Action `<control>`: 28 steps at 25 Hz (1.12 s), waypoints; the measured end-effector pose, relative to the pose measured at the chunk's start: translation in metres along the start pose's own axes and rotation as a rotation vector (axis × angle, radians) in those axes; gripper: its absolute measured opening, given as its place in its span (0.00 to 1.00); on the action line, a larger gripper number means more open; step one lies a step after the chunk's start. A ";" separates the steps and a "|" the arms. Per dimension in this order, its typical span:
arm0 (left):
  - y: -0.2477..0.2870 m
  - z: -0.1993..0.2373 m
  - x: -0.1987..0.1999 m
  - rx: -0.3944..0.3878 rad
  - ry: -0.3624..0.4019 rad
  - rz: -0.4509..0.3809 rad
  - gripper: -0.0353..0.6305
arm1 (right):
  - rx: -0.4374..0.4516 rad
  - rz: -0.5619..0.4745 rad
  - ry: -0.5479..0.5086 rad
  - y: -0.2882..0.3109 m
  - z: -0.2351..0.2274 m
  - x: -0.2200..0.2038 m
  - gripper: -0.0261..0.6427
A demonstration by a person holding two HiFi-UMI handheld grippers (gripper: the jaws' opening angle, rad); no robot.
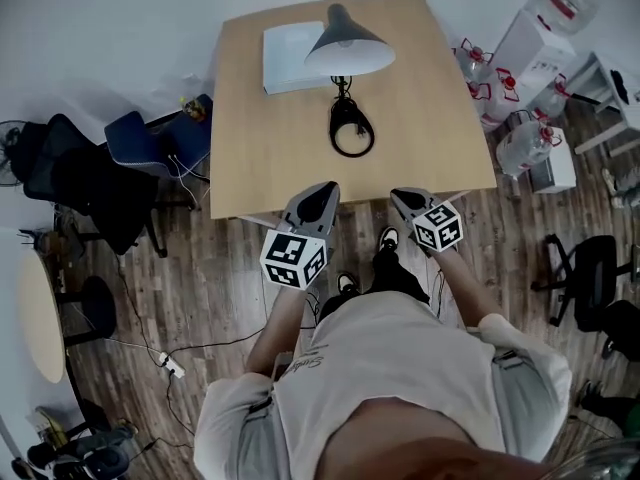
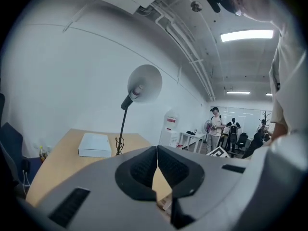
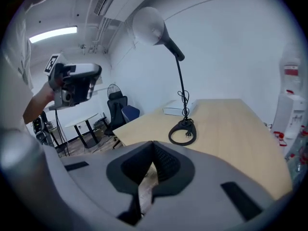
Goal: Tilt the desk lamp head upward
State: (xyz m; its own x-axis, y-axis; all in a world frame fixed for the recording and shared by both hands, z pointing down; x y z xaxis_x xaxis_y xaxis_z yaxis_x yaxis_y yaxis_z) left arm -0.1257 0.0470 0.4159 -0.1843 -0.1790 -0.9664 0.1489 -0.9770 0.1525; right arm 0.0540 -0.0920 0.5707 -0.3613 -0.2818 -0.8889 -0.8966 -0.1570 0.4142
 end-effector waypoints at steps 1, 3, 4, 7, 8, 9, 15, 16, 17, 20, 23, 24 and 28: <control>-0.002 -0.002 -0.005 -0.006 -0.008 0.003 0.08 | -0.012 -0.016 -0.005 -0.010 0.006 0.001 0.03; -0.005 -0.005 -0.015 -0.013 -0.019 0.008 0.08 | -0.036 -0.059 -0.019 -0.028 0.017 0.007 0.03; -0.006 -0.007 -0.018 -0.017 -0.019 0.011 0.08 | -0.048 -0.086 -0.026 -0.037 0.022 0.011 0.03; -0.011 -0.016 -0.022 -0.032 -0.010 0.014 0.08 | -0.081 -0.178 -0.046 -0.060 0.035 0.030 0.03; -0.013 -0.020 -0.020 -0.036 -0.003 0.011 0.08 | -0.089 -0.209 -0.054 -0.067 0.040 0.037 0.03; -0.015 -0.022 -0.017 -0.037 0.008 0.004 0.08 | -0.095 -0.238 -0.065 -0.073 0.044 0.046 0.03; -0.022 -0.016 0.021 0.004 0.091 -0.061 0.08 | -0.109 -0.398 -0.197 -0.099 0.061 0.108 0.03; -0.022 -0.013 0.028 0.010 0.103 -0.073 0.08 | -0.111 -0.421 -0.225 -0.101 0.064 0.118 0.03; -0.023 -0.011 0.034 0.014 0.116 -0.083 0.08 | -0.114 -0.440 -0.250 -0.102 0.068 0.128 0.03; -0.032 -0.008 0.045 0.023 0.129 -0.105 0.08 | -0.106 -0.479 -0.275 -0.102 0.081 0.147 0.03; -0.036 -0.007 0.051 0.028 0.126 -0.124 0.08 | -0.093 -0.492 -0.244 -0.098 0.083 0.155 0.03; -0.035 -0.007 0.051 0.027 0.123 -0.127 0.08 | -0.092 -0.505 -0.218 -0.097 0.082 0.156 0.03; -0.035 -0.012 0.043 0.007 0.110 -0.112 0.08 | -0.084 -0.549 -0.144 -0.097 0.084 0.160 0.03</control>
State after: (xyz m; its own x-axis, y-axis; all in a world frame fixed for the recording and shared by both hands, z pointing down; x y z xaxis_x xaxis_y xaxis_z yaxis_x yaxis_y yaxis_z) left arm -0.1270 0.0751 0.3667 -0.0922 -0.0553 -0.9942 0.1262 -0.9911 0.0434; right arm 0.0613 -0.0421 0.3715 0.1155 -0.0067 -0.9933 -0.9414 -0.3199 -0.1073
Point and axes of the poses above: the fingertips, and each gripper's own axes: y forward along the fingers, z to its left, x out of its top, the point moved 7 cm from there along -y, backward along the fingers, and after that the axes turned 3 degrees about -z, right-handed, at the moved point
